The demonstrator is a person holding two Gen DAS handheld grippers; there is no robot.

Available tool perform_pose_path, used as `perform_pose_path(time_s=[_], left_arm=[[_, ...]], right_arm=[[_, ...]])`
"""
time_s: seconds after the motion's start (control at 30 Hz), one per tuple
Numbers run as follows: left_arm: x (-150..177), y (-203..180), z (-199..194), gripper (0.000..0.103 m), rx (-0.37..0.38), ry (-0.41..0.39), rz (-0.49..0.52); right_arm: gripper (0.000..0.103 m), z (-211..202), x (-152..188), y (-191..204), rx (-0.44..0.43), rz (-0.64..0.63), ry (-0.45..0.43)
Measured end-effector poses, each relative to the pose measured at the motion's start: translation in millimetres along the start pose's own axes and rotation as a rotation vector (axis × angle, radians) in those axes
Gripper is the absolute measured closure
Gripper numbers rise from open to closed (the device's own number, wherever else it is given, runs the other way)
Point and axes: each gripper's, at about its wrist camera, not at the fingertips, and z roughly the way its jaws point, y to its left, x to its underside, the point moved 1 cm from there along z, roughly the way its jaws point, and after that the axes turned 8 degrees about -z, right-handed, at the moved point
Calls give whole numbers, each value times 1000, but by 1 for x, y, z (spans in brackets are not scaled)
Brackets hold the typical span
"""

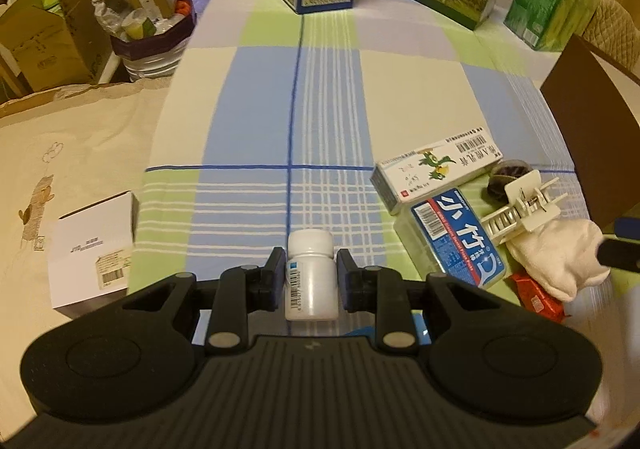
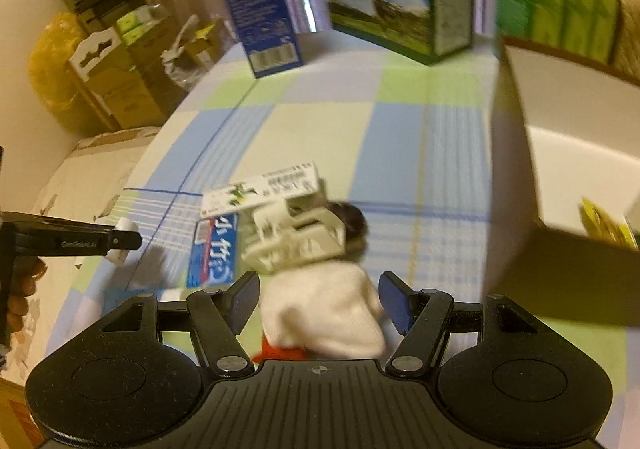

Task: Organize objects
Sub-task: 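Grasp the white plastic clip with the right tool while the left tool lifts the bottle, then carry the white clip with the right tool while the left tool carries the bottle to the box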

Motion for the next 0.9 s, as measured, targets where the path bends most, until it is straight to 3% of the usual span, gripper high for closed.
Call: perform_pose_path(time_s=[0.43, 0.73, 0.8, 0.9], left_arm=[[-2, 25, -12, 80, -20, -22, -53], [-3, 34, -9, 80, -20, -17, -69], [-3, 35, -9, 80, -19, -16, -70], [-2, 34, -10, 80, -14, -17, -71]], right_arm=[[41, 53, -22, 42, 59, -224, -71], [63, 79, -17, 57, 133, -320, -28], [74, 79, -15, 58, 158, -342, -31], [74, 74, -15, 56, 156, -338, -42]])
